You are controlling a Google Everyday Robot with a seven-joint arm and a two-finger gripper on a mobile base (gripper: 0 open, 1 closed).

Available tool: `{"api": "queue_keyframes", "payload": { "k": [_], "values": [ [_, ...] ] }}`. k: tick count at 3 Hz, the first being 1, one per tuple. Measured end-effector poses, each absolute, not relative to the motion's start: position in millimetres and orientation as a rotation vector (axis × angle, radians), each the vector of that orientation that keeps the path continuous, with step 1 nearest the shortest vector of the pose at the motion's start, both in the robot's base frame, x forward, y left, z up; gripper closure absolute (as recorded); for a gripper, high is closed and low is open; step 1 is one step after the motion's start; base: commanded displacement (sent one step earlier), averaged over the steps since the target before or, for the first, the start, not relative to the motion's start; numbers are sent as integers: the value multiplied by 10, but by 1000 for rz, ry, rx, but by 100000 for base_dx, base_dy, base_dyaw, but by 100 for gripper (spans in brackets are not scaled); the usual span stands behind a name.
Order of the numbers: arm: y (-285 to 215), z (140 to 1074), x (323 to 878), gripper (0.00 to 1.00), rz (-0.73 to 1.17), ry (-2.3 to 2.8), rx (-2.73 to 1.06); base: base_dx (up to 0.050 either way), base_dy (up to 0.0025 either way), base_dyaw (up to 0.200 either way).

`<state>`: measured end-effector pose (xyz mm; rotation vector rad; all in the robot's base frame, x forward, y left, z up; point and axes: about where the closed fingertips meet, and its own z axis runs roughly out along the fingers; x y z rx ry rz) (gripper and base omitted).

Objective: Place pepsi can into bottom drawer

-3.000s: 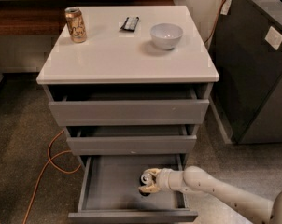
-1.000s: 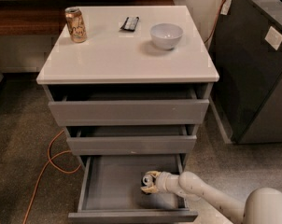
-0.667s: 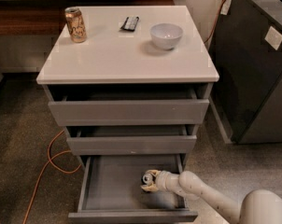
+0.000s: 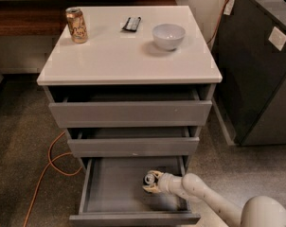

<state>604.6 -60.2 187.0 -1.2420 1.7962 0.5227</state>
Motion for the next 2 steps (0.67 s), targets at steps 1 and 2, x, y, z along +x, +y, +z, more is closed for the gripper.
{"api": "queue_keyframes", "payload": {
  "k": [1, 2],
  "values": [
    [-584, 1864, 6040, 4, 527, 1794, -1244, 0, 0, 0],
    [-570, 1860, 6036, 0, 530, 1793, -1245, 0, 0, 0]
  ]
}}
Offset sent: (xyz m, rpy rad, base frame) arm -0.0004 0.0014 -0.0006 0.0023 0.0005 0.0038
